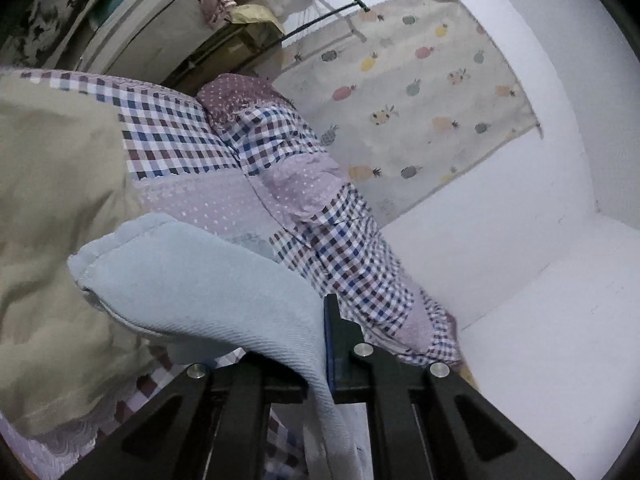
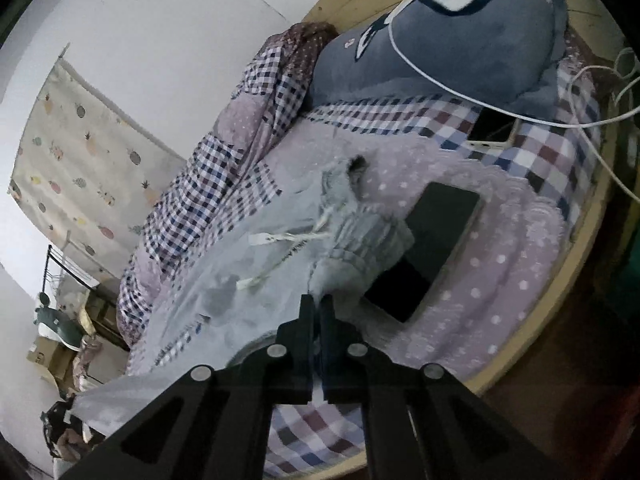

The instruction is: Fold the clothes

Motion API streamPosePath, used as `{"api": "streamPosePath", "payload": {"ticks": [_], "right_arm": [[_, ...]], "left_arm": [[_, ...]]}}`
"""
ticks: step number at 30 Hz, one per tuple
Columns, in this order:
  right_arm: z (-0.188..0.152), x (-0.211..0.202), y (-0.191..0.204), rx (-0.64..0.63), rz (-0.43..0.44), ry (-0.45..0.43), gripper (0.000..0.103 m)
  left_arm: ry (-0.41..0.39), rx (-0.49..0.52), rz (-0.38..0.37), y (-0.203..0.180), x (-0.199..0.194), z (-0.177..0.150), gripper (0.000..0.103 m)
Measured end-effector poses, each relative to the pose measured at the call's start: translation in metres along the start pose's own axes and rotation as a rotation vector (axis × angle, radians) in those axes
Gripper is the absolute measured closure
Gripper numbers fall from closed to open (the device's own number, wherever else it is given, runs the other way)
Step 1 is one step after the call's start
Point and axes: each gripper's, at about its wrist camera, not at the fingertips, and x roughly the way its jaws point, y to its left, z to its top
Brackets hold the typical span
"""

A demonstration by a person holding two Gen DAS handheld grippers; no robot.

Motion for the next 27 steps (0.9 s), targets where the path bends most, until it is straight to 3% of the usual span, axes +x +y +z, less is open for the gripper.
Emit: {"api": "streamPosePath", "payload": {"ticks": [5, 10, 16, 19, 20, 22, 23, 24, 25, 27], "right_arm": [[0.037, 0.015, 0.021, -0.006, 0.024, -0.026, 0.103], [0.093, 0.049, 0.057, -0.068, 0.025, -0.071, 0.103], [0.188, 0.149, 0.103, -0.15, -0.04, -0.096, 0.103], [0.211, 0.227, 0.111, -0.193, -0.205, 0.009, 0.103], [0.219, 0.253, 0.113, -0.207, -0.261, 0.044, 0.101], [0.235, 0.304, 0.119, -0.234, -0.371, 0.115, 0.099], [0.243, 0.33, 0.121, -0.247, -0.424, 0.148, 0.094], [0.236, 0.327, 0.116, -0.23, -0.419, 0.127, 0.093], [0.229, 0.324, 0.112, -0.213, -0.414, 0.105, 0.09], [0.209, 0.31, 0.101, -0.215, -0.379, 0.067, 0.053]], "left_arm": [[0.011, -0.009, 0.037, -0.01, 0.035, 0.015, 0.099], [0.036, -0.006, 0.068, -0.028, 0.101, 0.027, 0.099], [0.095, 0.025, 0.154, -0.06, 0.223, 0.034, 0.099], [0.156, -0.012, 0.195, -0.057, 0.301, 0.036, 0.095], [0.199, -0.009, 0.21, -0.051, 0.324, 0.031, 0.089], [0.287, -0.004, 0.24, -0.039, 0.37, 0.022, 0.044], [0.331, -0.001, 0.255, -0.033, 0.392, 0.017, 0.037], [0.375, 0.002, 0.27, -0.027, 0.415, 0.013, 0.029], [0.363, 0.02, 0.237, -0.023, 0.415, 0.006, 0.021], [0.337, 0.064, 0.183, -0.015, 0.405, -0.005, 0.015]]}}
